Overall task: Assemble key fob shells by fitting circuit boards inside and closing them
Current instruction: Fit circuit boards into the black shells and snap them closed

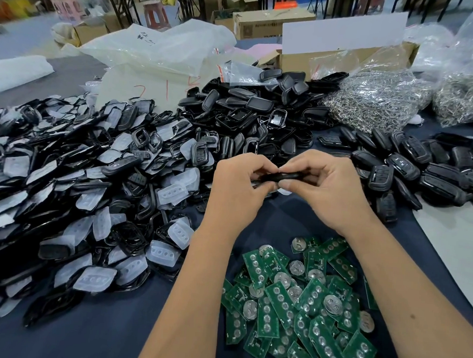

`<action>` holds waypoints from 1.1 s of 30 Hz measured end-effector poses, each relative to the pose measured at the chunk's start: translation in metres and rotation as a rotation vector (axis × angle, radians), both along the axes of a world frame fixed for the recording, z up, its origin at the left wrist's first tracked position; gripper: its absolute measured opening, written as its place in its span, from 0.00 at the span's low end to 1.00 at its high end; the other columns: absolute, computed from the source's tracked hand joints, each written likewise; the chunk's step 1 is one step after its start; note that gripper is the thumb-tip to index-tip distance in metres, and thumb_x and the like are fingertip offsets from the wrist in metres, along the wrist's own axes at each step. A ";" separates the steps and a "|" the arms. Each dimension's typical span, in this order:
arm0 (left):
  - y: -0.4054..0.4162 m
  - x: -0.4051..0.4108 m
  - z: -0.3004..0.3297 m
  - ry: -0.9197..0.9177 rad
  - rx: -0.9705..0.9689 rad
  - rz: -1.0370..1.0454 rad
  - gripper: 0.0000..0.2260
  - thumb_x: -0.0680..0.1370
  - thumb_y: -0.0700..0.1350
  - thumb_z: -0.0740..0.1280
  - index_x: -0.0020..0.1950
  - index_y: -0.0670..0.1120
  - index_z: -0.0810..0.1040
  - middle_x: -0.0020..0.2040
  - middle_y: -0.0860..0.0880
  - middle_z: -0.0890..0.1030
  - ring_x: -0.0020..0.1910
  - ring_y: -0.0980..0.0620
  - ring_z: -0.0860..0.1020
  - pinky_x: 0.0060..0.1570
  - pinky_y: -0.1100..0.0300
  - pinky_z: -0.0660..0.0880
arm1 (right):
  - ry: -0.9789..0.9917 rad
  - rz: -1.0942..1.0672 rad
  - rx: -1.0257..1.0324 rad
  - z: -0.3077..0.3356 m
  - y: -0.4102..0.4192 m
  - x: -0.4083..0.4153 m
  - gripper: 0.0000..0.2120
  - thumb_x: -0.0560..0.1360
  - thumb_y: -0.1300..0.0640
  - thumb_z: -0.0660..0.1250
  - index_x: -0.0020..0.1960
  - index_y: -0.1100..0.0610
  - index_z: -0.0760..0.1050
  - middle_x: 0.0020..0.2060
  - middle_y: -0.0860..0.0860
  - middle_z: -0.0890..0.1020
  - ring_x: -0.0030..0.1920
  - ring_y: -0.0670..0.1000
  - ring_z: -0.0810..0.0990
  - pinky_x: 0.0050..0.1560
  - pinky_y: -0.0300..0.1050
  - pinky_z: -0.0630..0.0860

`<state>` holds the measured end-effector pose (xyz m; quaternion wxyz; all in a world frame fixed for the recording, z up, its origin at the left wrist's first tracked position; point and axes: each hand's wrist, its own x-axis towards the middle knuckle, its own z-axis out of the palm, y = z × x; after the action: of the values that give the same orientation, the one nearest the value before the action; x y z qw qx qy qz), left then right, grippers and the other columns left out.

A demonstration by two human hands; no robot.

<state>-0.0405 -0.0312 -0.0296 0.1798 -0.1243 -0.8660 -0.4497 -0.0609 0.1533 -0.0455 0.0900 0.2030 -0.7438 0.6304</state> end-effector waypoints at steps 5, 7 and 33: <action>0.002 -0.001 -0.002 0.003 0.037 0.021 0.09 0.69 0.35 0.81 0.44 0.45 0.85 0.39 0.56 0.84 0.40 0.59 0.82 0.42 0.70 0.77 | -0.083 -0.010 -0.046 0.000 0.002 0.001 0.12 0.70 0.62 0.82 0.52 0.53 0.86 0.44 0.57 0.88 0.47 0.65 0.85 0.54 0.66 0.82; 0.001 -0.001 -0.003 -0.015 0.064 0.019 0.09 0.69 0.35 0.81 0.43 0.45 0.85 0.38 0.55 0.84 0.40 0.58 0.82 0.41 0.71 0.75 | -0.112 -0.003 -0.057 0.001 0.002 0.003 0.12 0.71 0.62 0.81 0.53 0.53 0.86 0.44 0.62 0.86 0.46 0.71 0.83 0.53 0.68 0.80; 0.014 0.003 -0.001 -0.390 0.792 -0.205 0.17 0.75 0.31 0.75 0.60 0.46 0.82 0.43 0.42 0.84 0.47 0.45 0.85 0.47 0.55 0.84 | -0.423 0.000 -0.341 0.000 -0.009 0.001 0.15 0.76 0.50 0.74 0.39 0.62 0.82 0.36 0.58 0.67 0.30 0.48 0.61 0.32 0.42 0.55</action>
<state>-0.0373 -0.0171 -0.0304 0.0017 -0.0439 -0.6283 -0.7767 -0.0600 0.1443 -0.0451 -0.0344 0.0487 -0.6291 0.7751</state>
